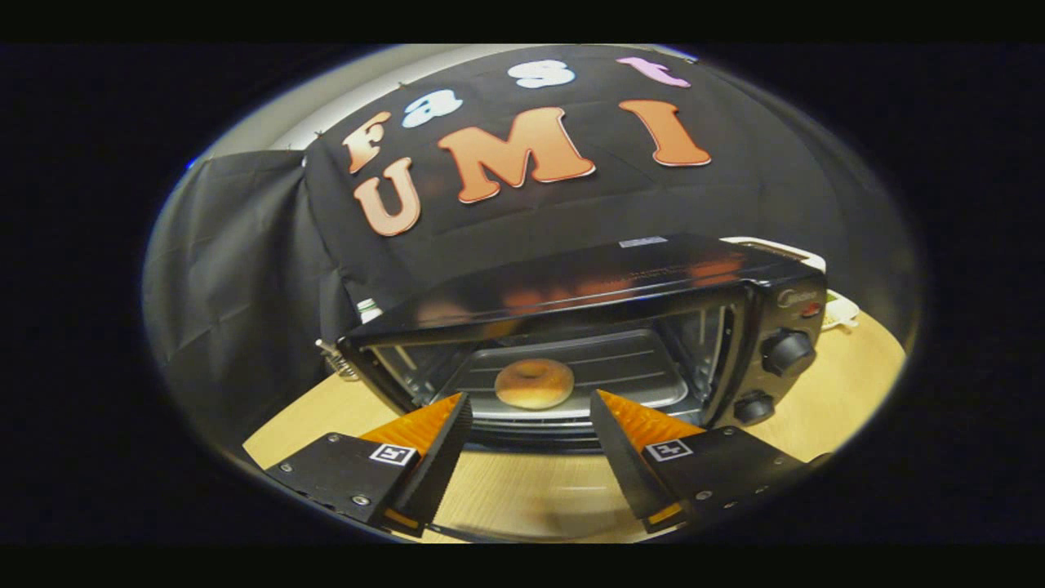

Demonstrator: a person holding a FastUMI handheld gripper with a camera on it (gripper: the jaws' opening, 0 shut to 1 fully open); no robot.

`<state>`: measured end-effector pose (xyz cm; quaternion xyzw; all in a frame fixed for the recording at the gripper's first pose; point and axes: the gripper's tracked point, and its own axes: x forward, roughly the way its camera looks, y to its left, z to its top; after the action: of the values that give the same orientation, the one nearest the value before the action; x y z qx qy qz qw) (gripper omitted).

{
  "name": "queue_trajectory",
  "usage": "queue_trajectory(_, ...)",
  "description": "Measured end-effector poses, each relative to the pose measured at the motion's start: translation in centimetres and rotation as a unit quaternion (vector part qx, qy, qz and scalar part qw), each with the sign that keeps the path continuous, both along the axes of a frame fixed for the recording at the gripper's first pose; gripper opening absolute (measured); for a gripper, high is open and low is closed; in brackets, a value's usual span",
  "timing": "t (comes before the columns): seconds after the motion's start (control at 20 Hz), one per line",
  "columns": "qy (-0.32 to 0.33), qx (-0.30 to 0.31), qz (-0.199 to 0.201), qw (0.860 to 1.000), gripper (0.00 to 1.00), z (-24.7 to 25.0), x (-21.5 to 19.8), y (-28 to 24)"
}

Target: Open the toaster oven, put the food inside, and close the toaster oven door.

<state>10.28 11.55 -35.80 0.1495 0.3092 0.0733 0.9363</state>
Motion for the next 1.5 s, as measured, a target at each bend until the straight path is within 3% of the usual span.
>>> queue_trajectory(0.4, 0.005, 0.014, 0.026, 1.0, 0.87, 2.0, -8.6, -1.1)
queue_trajectory(0.85, 0.097, -0.003, 0.03, 0.995, 0.87, -1.8, -16.5, -3.5)
queue_trajectory(1.1, 0.133, -0.006, 0.034, 0.99, 0.87, -4.2, -18.4, -3.8)
queue_trajectory(1.5, 0.152, 0.017, 0.065, 0.986, 0.87, -5.8, -17.8, -0.6)
